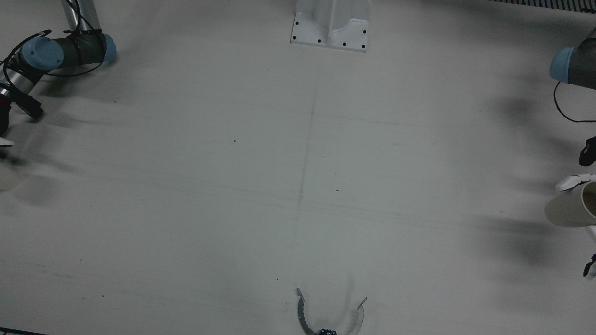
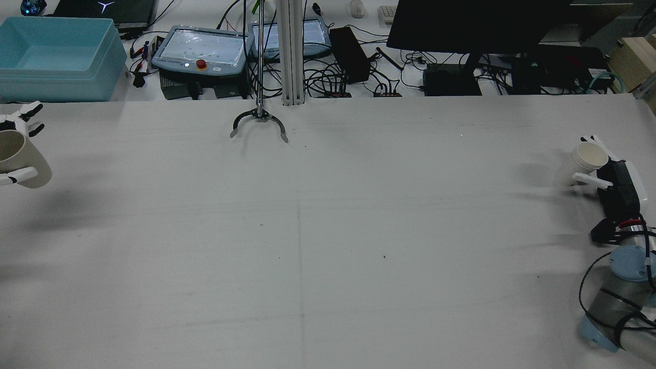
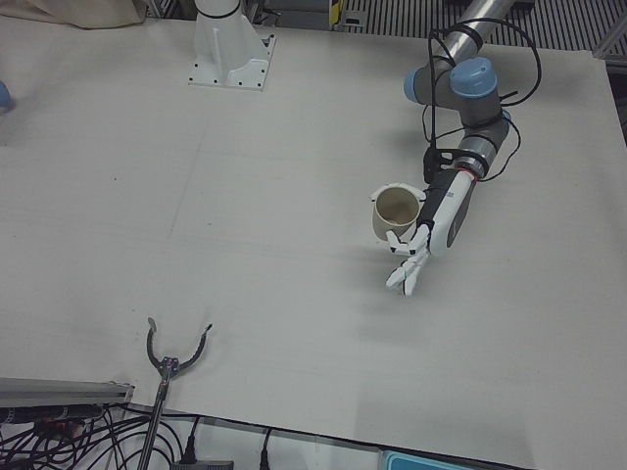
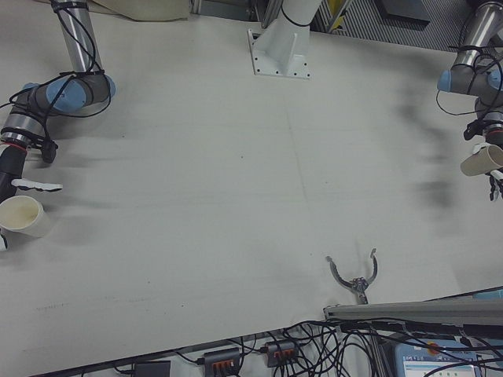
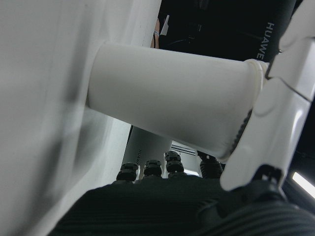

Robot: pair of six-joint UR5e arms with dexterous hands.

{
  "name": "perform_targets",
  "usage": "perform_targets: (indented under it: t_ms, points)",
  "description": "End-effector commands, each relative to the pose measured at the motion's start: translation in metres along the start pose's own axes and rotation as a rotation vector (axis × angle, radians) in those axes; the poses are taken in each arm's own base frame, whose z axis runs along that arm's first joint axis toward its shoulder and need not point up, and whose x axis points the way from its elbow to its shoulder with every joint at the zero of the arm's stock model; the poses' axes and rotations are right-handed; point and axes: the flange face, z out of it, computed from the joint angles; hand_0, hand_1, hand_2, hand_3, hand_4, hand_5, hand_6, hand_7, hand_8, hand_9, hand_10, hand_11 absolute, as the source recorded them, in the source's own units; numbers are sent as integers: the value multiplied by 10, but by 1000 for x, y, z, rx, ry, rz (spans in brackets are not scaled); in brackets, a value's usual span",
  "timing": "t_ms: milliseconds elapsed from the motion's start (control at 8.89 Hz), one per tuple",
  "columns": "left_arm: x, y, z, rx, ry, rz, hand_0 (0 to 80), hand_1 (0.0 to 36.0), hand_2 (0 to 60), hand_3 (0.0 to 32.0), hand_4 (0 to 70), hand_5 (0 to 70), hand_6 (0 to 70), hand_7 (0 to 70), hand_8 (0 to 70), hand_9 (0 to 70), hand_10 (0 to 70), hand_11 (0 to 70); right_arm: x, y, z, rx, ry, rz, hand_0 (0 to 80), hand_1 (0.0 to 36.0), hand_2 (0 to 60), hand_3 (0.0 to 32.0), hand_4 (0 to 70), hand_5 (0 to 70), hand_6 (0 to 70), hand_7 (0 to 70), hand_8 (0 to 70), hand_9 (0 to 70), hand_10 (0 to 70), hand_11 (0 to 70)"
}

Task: Pour water
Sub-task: 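Lift the white cup with the right hand while the left holds its cup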

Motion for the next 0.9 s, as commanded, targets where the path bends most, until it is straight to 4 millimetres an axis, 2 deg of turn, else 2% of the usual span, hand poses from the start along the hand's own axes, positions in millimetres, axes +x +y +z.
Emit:
perform_targets:
  t_ms: [0, 338, 562, 675, 788]
  points:
    - [-1, -1, 0, 7, -4, 3, 394, 360, 600, 0, 150, 700, 57, 123, 1, 12, 65, 119, 7, 4, 3, -3, 6, -2, 510, 120, 0, 0, 145, 101, 74, 97, 52, 28, 33, 63]
    - [-1, 0, 2, 7, -4, 3, 399, 360, 600, 0, 150, 700, 57, 122, 1, 11, 64, 119, 18, 20, 12, -19, 6, -1, 539, 152, 0, 0, 158, 123, 88, 121, 55, 41, 40, 76]
    - [-1, 0, 2, 8, -4, 4, 403, 360, 600, 0, 151, 700, 57, 122, 1, 12, 65, 120, 18, 20, 12, -19, 4, -1, 554, 166, 0, 0, 163, 140, 95, 134, 54, 46, 42, 79]
    - [-1, 1, 2, 8, -4, 4, 404, 360, 600, 0, 151, 700, 58, 123, 1, 11, 64, 120, 17, 20, 12, -18, 3, -2, 562, 170, 0, 0, 172, 296, 139, 263, 89, 107, 65, 113]
    - [-1, 1, 2, 8, -4, 4, 404, 360, 600, 0, 152, 700, 58, 123, 1, 12, 64, 120, 18, 21, 13, -19, 1, -9, 560, 165, 0, 0, 173, 566, 178, 355, 136, 190, 113, 182]
